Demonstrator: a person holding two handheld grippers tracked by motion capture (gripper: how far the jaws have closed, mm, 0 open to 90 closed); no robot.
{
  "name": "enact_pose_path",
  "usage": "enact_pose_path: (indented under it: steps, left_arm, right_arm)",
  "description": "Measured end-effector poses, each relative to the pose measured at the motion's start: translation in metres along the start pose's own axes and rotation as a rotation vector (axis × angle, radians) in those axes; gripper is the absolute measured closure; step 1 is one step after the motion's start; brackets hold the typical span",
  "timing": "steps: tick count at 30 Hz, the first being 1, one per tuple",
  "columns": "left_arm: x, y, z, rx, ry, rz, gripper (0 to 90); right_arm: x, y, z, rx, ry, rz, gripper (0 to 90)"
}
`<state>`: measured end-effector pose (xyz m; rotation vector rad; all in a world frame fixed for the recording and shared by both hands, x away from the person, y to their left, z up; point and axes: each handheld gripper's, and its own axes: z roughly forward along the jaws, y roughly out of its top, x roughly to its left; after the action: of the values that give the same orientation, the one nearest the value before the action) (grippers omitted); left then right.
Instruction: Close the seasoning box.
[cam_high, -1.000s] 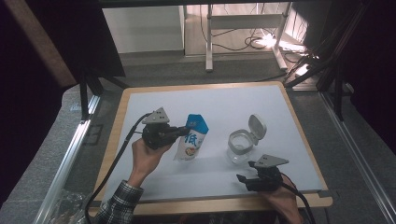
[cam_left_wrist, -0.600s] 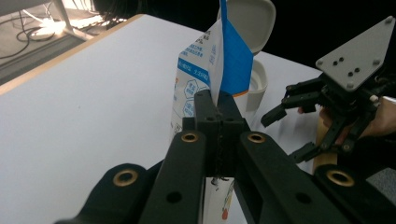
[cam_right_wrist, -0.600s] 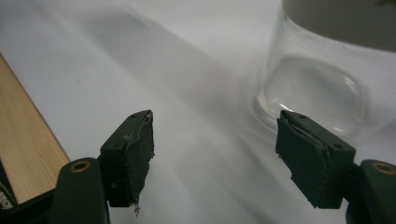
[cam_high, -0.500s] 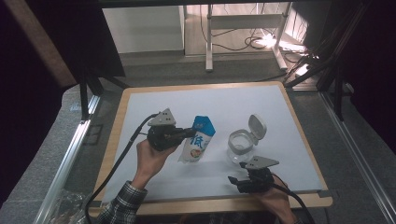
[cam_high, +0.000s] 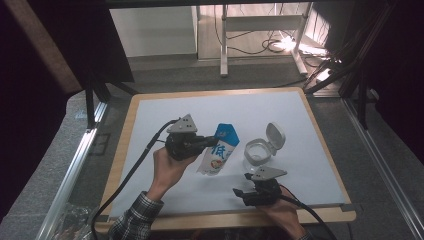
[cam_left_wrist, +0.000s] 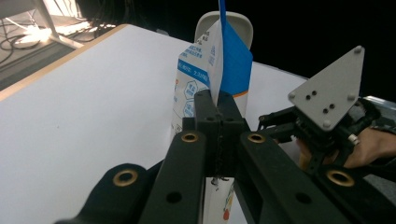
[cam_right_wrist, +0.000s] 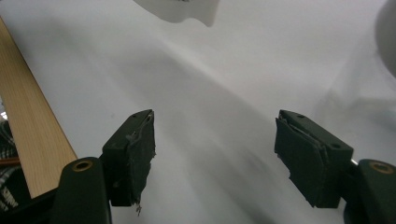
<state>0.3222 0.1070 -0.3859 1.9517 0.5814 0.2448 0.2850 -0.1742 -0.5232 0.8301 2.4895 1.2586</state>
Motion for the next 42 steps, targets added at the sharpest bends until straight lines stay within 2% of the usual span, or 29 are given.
enact_pose_path:
  steps: [3,15,19,24,32,39,42]
  left_arm:
    - [0.001,0.0,0.001,0.0,0.0,-0.003,90.0]
    - [0.0,0.002,-0.003,-0.014,-0.016,-0.017,90.0]
    - [-0.004,0.005,-0.001,-0.002,-0.012,0.001,90.0]
    - [-0.008,0.01,0.001,0.0,-0.014,0.017,90.0]
    - [-0.008,0.011,0.004,-0.006,-0.039,-0.005,90.0]
    - [-0.011,0.013,0.004,0.006,-0.028,0.007,90.0]
    - [-0.014,0.016,0.004,0.011,-0.023,0.018,90.0]
  right_arm:
    - [0.002,0.002,0.005,-0.007,0.011,0.001,29.7]
    - [0.01,0.011,0.024,-0.016,-0.017,-0.02,34.2]
    - [0.013,0.013,0.028,-0.02,-0.014,-0.011,34.2]
    - [0.017,0.017,0.037,-0.009,-0.031,-0.019,36.4]
    - [0.019,0.025,0.044,-0.039,-0.077,-0.023,40.9]
    - [0.024,0.031,0.053,-0.04,-0.109,-0.057,42.0]
    - [0.024,0.033,0.055,-0.054,-0.107,-0.056,42.0]
